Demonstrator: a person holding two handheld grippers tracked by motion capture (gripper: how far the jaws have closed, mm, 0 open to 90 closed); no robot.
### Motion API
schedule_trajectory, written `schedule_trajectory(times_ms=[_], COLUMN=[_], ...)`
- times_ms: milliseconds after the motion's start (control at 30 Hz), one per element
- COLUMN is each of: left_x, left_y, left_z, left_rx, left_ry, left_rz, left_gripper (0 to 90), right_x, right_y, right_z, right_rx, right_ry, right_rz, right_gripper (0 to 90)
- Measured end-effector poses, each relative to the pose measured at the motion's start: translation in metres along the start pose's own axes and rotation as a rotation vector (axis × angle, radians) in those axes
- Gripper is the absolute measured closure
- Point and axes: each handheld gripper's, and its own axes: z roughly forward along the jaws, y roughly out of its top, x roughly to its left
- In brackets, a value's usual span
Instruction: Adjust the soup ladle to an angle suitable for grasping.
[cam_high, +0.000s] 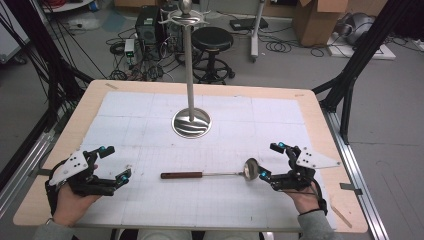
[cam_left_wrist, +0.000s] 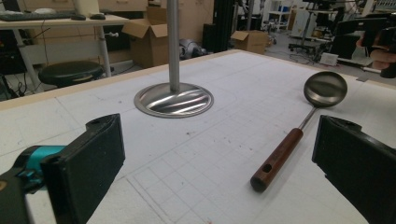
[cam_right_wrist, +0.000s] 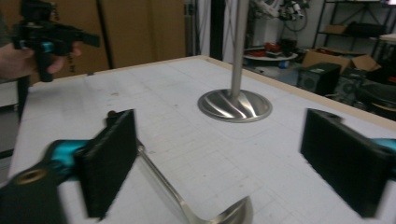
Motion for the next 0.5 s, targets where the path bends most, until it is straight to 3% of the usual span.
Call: schedule_trajectory(times_ms=[67,100,233,300,500], left_x=[0.000,0.000,-0.001,-0.001,-0.001], left_y=[0.000,0.001,0.000,0.000,-0.001], left_z=[0.000,0.001,0.001,0.002,0.003], left_rx=[-0.001,-0.003,0.005,0.008,0.025], left_ry=[-0.001,-0.002,-0.003,-0.005,0.004], left_rz=[-0.012,-0.009,-0.009,-0.010,-0.006], left_gripper=[3.1,3.1,3.1,3.1,3.1], right_x=[0.002,0.003,0.004,0.006,0.012], right_y=[0.001,0.002,0.002,0.004,0.007], right_z=[0.000,0.002,0.004,0.005,0.012], right_rx=[0.002,0.012,0.025,0.033,0.079], right_ry=[0.014,0.023,0.039,0.065,0.108], right_rz=[-0.005,-0.018,-0.011,-0.006,0.012], right_gripper=[17.1,22.8,29.5,42.9,68.0])
